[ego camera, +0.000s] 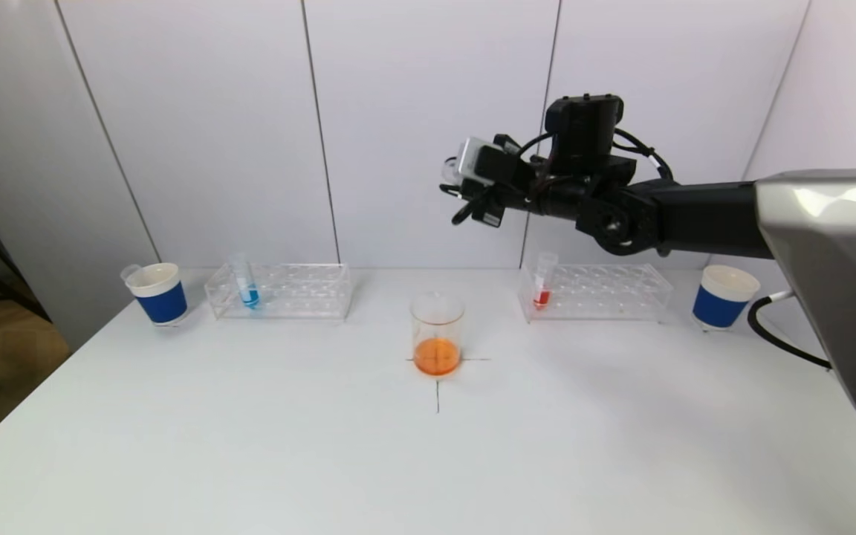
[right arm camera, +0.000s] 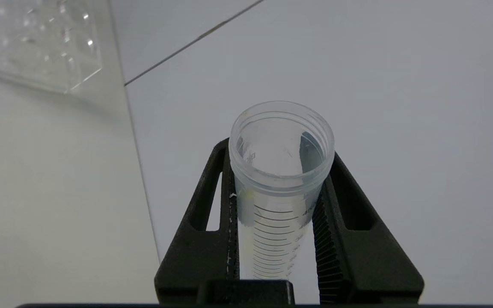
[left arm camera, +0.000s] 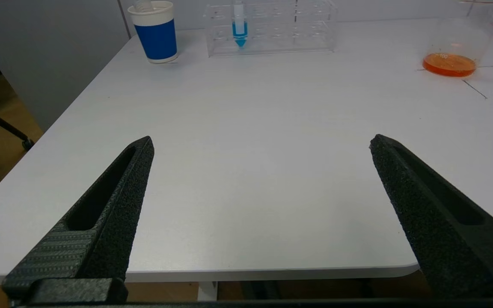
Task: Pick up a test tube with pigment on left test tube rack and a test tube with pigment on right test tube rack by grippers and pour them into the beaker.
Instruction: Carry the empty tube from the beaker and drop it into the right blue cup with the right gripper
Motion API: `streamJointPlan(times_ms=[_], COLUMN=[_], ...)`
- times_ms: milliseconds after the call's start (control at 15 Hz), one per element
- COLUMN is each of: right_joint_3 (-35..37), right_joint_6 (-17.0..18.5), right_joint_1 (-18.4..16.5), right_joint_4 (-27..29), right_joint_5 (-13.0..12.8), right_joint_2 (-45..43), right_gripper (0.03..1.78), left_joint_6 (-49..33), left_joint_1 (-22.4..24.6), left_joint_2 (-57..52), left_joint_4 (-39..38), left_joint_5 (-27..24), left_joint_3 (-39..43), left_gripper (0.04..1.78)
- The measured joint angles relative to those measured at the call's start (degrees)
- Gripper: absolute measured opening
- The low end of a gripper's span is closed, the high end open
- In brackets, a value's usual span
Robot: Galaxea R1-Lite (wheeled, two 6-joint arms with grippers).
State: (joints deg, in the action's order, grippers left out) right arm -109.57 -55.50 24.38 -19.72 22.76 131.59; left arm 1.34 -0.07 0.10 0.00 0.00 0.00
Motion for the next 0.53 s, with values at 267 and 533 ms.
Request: streamJointPlan(times_ms=[267, 533], right_joint_3=[-0.85, -0.77], right_joint_6=[15.87, 27.78], right_joint_1=[-1.38, -2.69], right_joint_4=[-5.24, -4.66], right_joint_5=[-11.58, -25.19], right_joint_2=[-0.79, -2.6], right_gripper=[0.55, 0.55], left_joint_6=[0.0, 0.02], left_joint_1=[-0.02, 0.0], left_joint_2=[0.0, 0.0], left_joint_4=[0.0, 0.0], left_joint_5=[0.0, 0.0], left_joint_3=[0.0, 0.0], left_gripper=[1.76, 1.76])
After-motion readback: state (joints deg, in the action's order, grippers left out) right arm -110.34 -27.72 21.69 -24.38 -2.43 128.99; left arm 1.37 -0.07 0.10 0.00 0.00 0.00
